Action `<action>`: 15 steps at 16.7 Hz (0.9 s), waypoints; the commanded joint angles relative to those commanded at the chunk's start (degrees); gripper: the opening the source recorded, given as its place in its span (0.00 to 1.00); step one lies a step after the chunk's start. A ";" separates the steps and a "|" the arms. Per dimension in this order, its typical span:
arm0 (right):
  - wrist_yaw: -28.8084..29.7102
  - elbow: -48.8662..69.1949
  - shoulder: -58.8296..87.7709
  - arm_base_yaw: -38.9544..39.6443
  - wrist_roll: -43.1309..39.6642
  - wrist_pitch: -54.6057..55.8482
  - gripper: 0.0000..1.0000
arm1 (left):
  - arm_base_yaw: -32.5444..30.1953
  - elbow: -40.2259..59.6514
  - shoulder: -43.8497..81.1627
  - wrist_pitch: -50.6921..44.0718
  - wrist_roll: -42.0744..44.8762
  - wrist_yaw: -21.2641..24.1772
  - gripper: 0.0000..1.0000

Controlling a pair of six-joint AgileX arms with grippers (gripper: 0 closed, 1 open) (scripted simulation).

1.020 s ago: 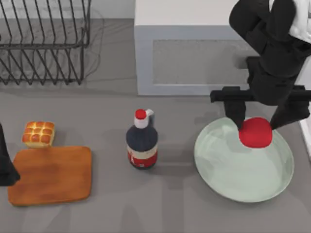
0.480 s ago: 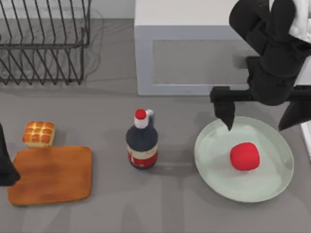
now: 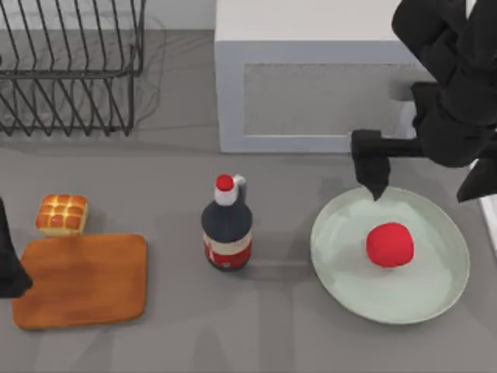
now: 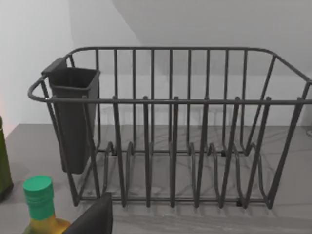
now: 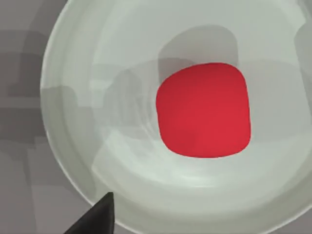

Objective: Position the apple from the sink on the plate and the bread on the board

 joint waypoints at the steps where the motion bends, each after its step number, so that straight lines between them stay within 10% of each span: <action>1: 0.00 -2.36 -3.03 -0.73 -0.75 1.91 1.00 | 0.00 0.00 0.00 0.00 0.00 0.00 1.00; 15: -0.03 -61.60 -76.62 -18.57 -19.21 48.73 1.00 | 0.00 0.00 0.00 0.00 0.00 0.00 1.00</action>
